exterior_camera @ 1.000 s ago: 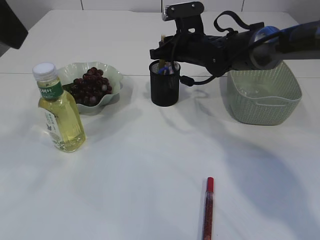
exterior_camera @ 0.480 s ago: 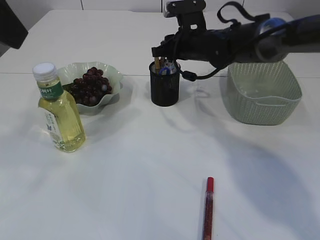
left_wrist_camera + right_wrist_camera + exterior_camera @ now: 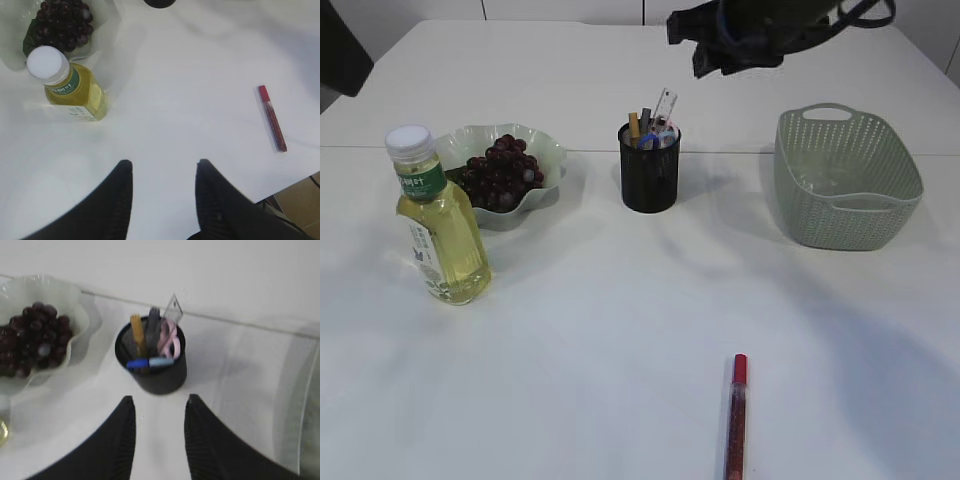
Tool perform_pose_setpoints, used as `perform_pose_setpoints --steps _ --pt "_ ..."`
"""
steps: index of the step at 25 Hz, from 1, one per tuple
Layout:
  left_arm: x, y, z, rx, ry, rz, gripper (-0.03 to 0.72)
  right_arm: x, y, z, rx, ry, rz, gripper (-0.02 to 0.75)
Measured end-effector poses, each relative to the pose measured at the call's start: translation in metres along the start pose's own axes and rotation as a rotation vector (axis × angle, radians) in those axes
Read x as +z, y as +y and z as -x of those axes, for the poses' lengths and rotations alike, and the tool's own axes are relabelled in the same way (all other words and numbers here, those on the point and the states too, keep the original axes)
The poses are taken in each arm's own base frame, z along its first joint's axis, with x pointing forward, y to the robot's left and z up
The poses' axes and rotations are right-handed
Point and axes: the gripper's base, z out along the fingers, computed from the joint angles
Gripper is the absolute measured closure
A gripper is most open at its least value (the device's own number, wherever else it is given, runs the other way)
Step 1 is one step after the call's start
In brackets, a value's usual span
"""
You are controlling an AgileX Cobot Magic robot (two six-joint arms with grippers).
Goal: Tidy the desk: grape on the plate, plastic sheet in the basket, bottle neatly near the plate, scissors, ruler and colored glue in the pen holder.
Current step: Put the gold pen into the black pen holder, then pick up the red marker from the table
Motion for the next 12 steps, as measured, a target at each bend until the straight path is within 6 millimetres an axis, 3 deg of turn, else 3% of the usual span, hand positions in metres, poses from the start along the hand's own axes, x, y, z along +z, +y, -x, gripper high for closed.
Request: perform_pose_setpoints --steps 7,12 --pt "0.000 0.000 0.000 -0.001 0.000 -0.002 0.379 -0.056 0.006 -0.019 0.084 0.353 0.041 0.462" --pt "0.000 0.000 0.000 -0.001 0.001 -0.004 0.379 -0.066 0.005 -0.032 0.081 0.521 0.031 0.462"
